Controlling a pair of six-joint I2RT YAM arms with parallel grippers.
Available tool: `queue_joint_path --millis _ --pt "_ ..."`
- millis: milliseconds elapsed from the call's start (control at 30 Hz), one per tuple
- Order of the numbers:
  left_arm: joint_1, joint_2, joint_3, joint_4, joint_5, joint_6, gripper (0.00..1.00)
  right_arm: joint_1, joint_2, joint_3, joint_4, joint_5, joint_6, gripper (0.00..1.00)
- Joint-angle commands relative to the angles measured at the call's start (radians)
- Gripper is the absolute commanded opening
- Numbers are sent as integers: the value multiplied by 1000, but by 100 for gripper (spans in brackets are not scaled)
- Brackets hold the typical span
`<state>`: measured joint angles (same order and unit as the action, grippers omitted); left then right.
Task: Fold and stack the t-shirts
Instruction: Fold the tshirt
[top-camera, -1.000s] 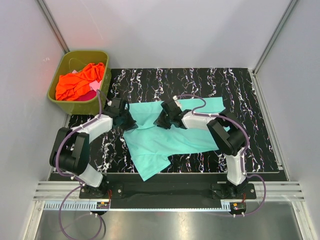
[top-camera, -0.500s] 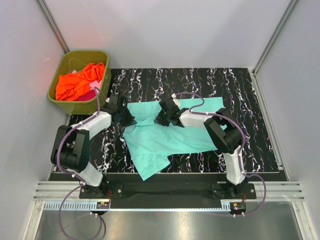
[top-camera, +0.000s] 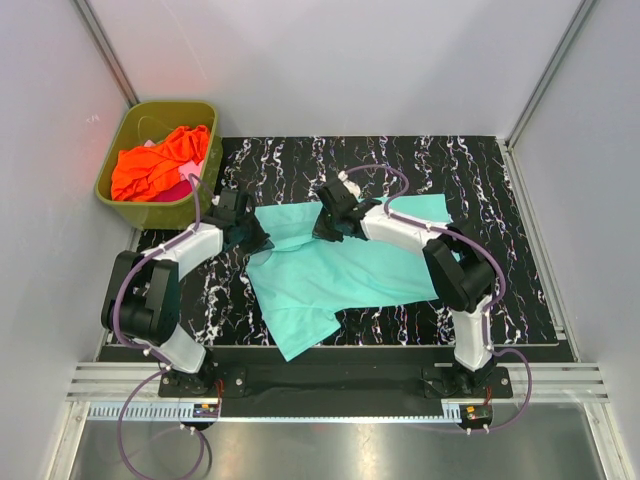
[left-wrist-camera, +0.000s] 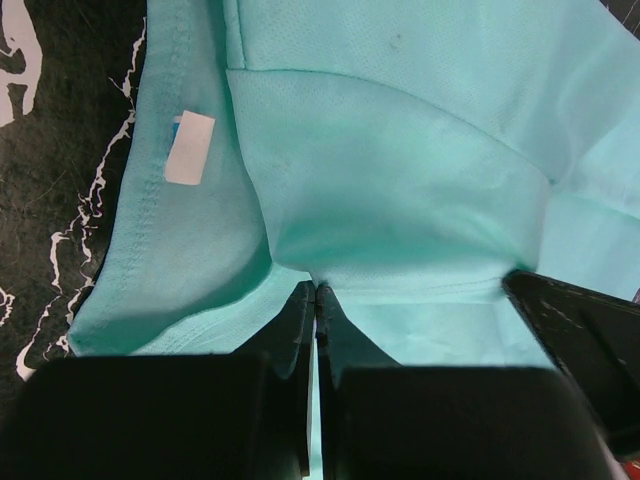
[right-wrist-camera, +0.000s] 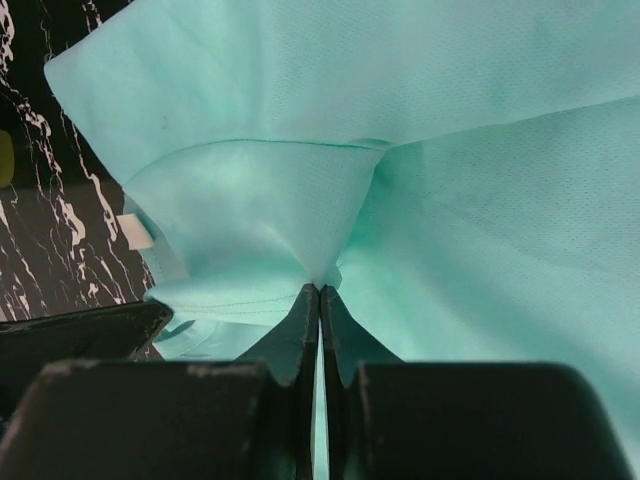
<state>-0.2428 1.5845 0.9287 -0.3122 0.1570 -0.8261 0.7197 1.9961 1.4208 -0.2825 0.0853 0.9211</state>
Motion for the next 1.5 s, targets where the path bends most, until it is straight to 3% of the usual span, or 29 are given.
queue_joint_path --millis 0,200,367,533,733,800,1067,1200,1467 --pt "-6 -41 -16 16 -13 22 0 6 20 118 -187 22 -59 5" --pt "-7 -60 -36 15 -48 31 0 3 3 161 -260 71 -122 4" --pt "-7 -57 -31 9 -37 35 0 -6 46 274 -420 74 -165 6" --pt "-7 -58 -34 7 -76 44 0 -12 73 358 -448 64 -243 10" --pt "-6 -38 2 -16 -119 64 0 -12 147 434 -471 44 -349 34" --pt "-7 -37 9 -22 -134 67 0 -12 138 422 -469 44 -340 38" --pt "-6 2 32 -27 -128 68 0 -14 124 319 -367 1 -139 37" --pt "-7 11 41 -25 -113 65 0 -11 98 172 -181 -51 -25 34" --pt "-6 12 39 -25 -79 51 0 -11 107 113 -40 -44 9 40"
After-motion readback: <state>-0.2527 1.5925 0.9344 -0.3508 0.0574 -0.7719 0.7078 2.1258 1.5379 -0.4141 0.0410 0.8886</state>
